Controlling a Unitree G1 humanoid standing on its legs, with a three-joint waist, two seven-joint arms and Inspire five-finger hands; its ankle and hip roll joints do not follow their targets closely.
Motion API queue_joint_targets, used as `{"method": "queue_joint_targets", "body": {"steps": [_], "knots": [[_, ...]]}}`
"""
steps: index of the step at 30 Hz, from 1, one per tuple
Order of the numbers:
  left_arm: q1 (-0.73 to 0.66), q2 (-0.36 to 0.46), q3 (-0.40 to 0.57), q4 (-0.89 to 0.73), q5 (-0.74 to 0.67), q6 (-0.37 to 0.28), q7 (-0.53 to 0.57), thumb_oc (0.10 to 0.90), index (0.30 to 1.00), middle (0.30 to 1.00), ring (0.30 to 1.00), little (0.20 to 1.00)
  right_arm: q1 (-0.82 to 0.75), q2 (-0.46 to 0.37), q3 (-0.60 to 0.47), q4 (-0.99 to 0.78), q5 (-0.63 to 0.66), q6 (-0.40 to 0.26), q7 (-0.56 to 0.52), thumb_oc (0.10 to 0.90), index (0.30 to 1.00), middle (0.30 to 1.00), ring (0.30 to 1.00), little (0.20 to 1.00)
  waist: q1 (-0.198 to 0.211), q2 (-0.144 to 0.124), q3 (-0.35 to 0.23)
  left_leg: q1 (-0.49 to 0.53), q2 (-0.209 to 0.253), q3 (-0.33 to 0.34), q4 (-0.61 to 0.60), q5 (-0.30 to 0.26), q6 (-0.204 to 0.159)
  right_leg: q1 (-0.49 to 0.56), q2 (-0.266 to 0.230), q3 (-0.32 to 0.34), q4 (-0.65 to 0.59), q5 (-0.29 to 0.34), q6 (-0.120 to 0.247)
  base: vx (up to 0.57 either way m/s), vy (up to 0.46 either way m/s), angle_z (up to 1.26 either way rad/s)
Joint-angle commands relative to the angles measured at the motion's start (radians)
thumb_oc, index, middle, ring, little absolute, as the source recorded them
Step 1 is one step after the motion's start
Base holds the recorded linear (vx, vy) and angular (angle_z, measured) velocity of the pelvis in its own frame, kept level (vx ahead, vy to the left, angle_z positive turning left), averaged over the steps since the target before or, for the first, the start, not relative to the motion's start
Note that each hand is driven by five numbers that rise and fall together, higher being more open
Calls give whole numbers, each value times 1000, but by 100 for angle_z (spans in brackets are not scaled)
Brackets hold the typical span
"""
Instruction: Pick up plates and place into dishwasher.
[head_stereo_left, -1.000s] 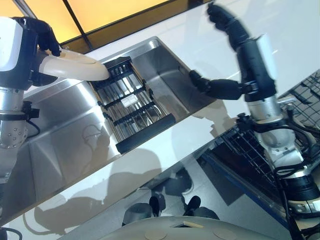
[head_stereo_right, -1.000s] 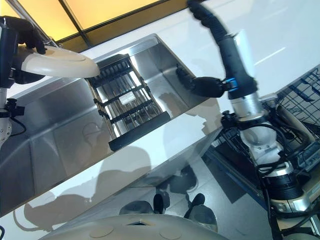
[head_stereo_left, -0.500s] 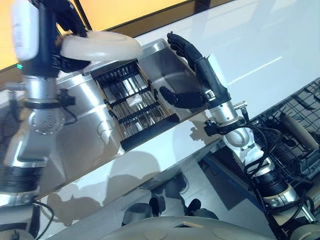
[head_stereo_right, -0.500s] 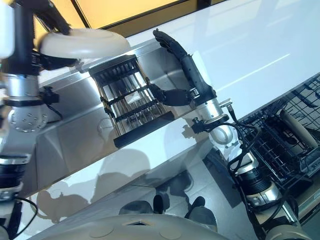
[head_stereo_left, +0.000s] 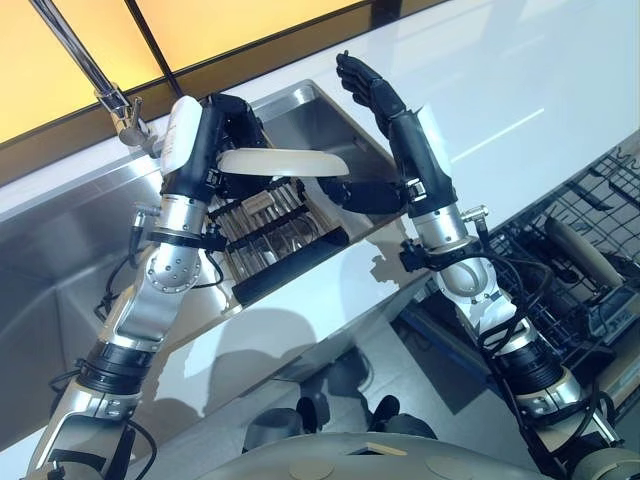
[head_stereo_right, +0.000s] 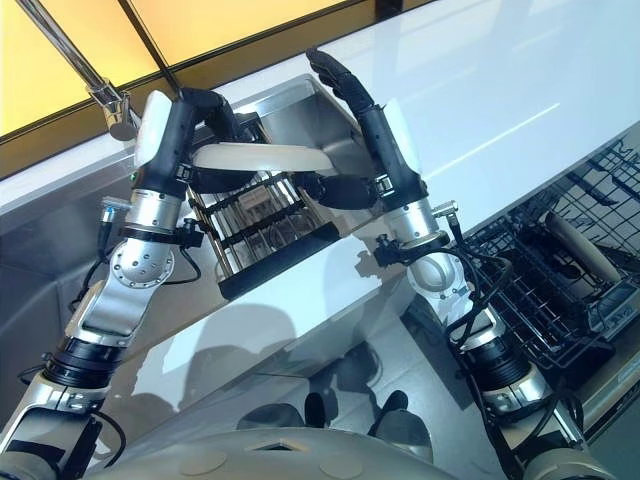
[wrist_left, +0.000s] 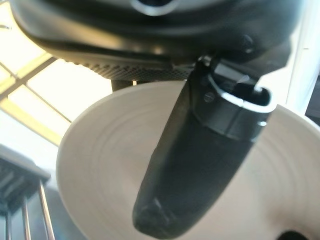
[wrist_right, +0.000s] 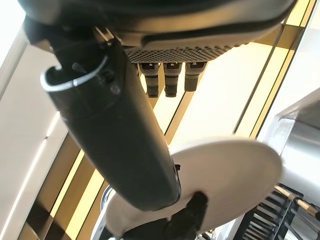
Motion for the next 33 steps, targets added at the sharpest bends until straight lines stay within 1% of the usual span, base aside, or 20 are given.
{"method": "queue_joint_targets", "body": {"steps": [1, 5, 10, 11, 12, 13, 14, 15, 20, 23, 24, 27, 28, 29, 30, 31, 32, 33], "knots": [[-95, 28, 2, -4, -29, -59, 53, 100, 300, 300, 300, 200, -111, 72, -2, -77, 7, -112, -7, 100, 300, 300, 300, 200, -10, -47, -87, -35, -50, 40, 6, -56, 13, -17, -47, 10, 114, -72, 122, -4, -13, -3], [-89, 17, -5, -12, -13, -75, 81, 100, 300, 300, 300, 200, -97, 62, -13, -77, 20, -116, -4, 100, 300, 300, 300, 200, -20, -52, -89, -39, -49, 43, 2, -48, 12, -13, -31, 24, 89, -70, 114, 0, 0, 0], [-116, 22, -2, -25, 2, -73, 111, 100, 300, 300, 300, 200, -97, 65, -13, -70, 20, -110, -1, 100, 300, 300, 300, 200, -27, -51, -92, -36, -49, 48, -7, -41, 7, 1, -18, 32, 65, -73, 109, 0, 0, 0], [-121, 23, -1, -30, 7, -65, 124, 114, 312, 312, 312, 214, -97, 64, -16, -71, 17, -112, -5, 100, 300, 300, 300, 200, -29, -51, -92, -35, -49, 49, -8, -40, 6, 3, -16, 33, 62, -73, 108, 0, 0, 0], [-124, 25, 0, -31, 5, -63, 139, 388, 547, 547, 547, 488, -97, 63, -18, -72, 11, -113, -12, 100, 300, 300, 300, 200, -30, -51, -92, -35, -49, 49, -10, -40, 5, 4, -14, 34, 60, -74, 107, 0, 0, 0], [-128, 25, 2, -29, -14, -60, 139, 800, 900, 900, 900, 900, -97, 62, -22, -72, 2, -114, -23, 100, 300, 300, 300, 200, -31, -51, -93, -35, -48, 49, -10, -39, 4, 7, -12, 35, 57, -77, 106, 0, 0, 0], [-129, 24, 4, -28, -46, -65, 137, 800, 900, 900, 900, 900, -97, 60, -28, -70, -8, -118, -37, 100, 300, 300, 300, 200, -32, -50, -93, -34, -47, 50, -12, -38, 3, 9, -10, 35, 54, -79, 105, 0, 0, 0], [-122, 15, 10, -33, -117, -75, 126, 800, 900, 900, 900, 900, -95, 60, -37, -69, -15, -123, -61, 100, 300, 300, 300, 200, -32, -50, -94, -33, -46, 51, -13, -38, 2, 12, -7, 35, 50, -80, 104, 0, 0, 0], [-76, -47, 44, -75, -324, -121, 63, 800, 900, 900, 900, 900, -66, 62, -95, -81, -30, -150, -90, 100, 300, 300, 300, 200, -38, -48, -97, -30, -43, 51, -13, -39, 1, 18, 1, 42, 45, -85, 101, -16, -6, -7], [-58, -78, 48, -84, -431, -145, 10, 800, 900, 900, 900, 900, -61, 56, -128, -75, -54, -172, -133, 100, 300, 300, 300, 200, -40, -47, -97, -29, -40, 49, -7, -41, 1, 21, 3, 48, 44, -87, 97, 0, 0, 0], [-56, -80, 48, -83, -439, -146, 8, 800, 900, 900, 900, 900, -62, 55, -133, -73, -58, -175, -141, 100, 300, 300, 300, 200, -40, -47, -97, -29, -40, 49, -7, -41, 1, 22, 4, 48, 43, -86, 97, 0, 0, 0], [-25, -90, 66, -76, -507, -140, -19, 800, 900, 900, 900, 900, -70, 27, -192, -46, -141, -189, -260, 100, 300, 300, 300, 200, -38, -49, -97, -24, -39, 49, -5, -46, 0, 28, 7, 49, 34, -84, 95, 9, -28, -1], [-4, -88, 85, -64, -531, -129, -42, 800, 900, 900, 900, 900, -78, 6, -240, -26, -182, -184, -334, 100, 300, 300, 300, 200, -37, -51, -98, -23, -38, 51, -5, -48, 0, 30, 9, 48, 30, -82, 93, 9, -43, -2], [3, -86, 91, -62, -538, -127, -47, 800, 900, 900, 900, 900, -80, -2, -253, -20, -187, -186, -345, 100, 300, 300, 300, 200, -37, -51, -99, -22, -37, 51, -4, -48, -1, 31, 10, 48, 29, -82, 93, 13, -47, -1], [23, -81, 108, -57, -553, -117, -54, 800, 900, 900, 900, 900, -81, -22, -284, -9, -212, -186, -400, 100, 300, 300, 300, 200, -35, -52, -98, -19, -36, 52, -3, -51, -1, 36, 11, 48, 26, -83, 92, 29, -36, -1], [42, -80, 125, -49, -560, -117, -63, 800, 900, 900, 900, 900, -81, -35, -313, -4, -225, -183, -431, 100, 300, 300, 300, 200, -34, -53, -98, -14, -35, 53, -5, -56, -3, 40, 13, 48, 25, -87, 93, 17, -49, 0], [65, -73, 149, -45, -567, -119, -76, 800, 900, 900, 900, 900, -78, -52, -349, 4, -237, -183, -457, 100, 300, 300, 300, 200, -33, -55, -101, -20, -35, 54, -4, -52, -2, 38, 14, 48, 20, -81, 91, 27, -68, 0], [122, -63, 201, -30, -585, -112, -95, 800, 900, 900, 900, 900, -66, -95, -426, 21, -266, -176, -547, 100, 300, 300, 300, 200, -29, -58, -101, -18, -34, 50, -3, -55, -2, 41, 19, 53, 16, -83, 88, 32, -72, -1]]}}
